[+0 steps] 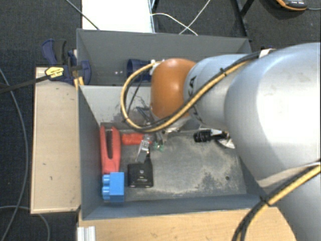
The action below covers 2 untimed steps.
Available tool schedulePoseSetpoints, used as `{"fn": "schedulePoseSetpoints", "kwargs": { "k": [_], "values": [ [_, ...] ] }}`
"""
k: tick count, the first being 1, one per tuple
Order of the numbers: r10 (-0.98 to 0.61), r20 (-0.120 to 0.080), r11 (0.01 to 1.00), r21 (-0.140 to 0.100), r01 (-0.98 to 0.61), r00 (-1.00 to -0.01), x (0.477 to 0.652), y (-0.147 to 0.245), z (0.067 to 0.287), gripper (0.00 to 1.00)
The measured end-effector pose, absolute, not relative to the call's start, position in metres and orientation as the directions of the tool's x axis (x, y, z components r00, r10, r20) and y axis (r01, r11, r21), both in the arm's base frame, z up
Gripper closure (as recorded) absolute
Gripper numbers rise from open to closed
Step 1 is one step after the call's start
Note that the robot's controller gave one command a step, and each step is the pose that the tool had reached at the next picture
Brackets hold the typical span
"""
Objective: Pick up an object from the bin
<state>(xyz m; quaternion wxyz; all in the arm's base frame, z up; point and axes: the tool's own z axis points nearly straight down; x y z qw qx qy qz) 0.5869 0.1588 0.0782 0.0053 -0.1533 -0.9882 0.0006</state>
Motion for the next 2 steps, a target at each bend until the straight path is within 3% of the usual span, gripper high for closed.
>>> {"fn": "schedulePoseSetpoints", "kwargs": {
  "k": [1, 2],
  "values": [
    [0.311, -0.002, 0.95, 0.003, 0.311, -0.95, 0.591, 0.152, 0.071, 0.0],
    [0.399, 0.004, 0.917, 0.002, 0.399, -0.917, 0.582, 0.173, 0.071, 1.0]
  ]
}}
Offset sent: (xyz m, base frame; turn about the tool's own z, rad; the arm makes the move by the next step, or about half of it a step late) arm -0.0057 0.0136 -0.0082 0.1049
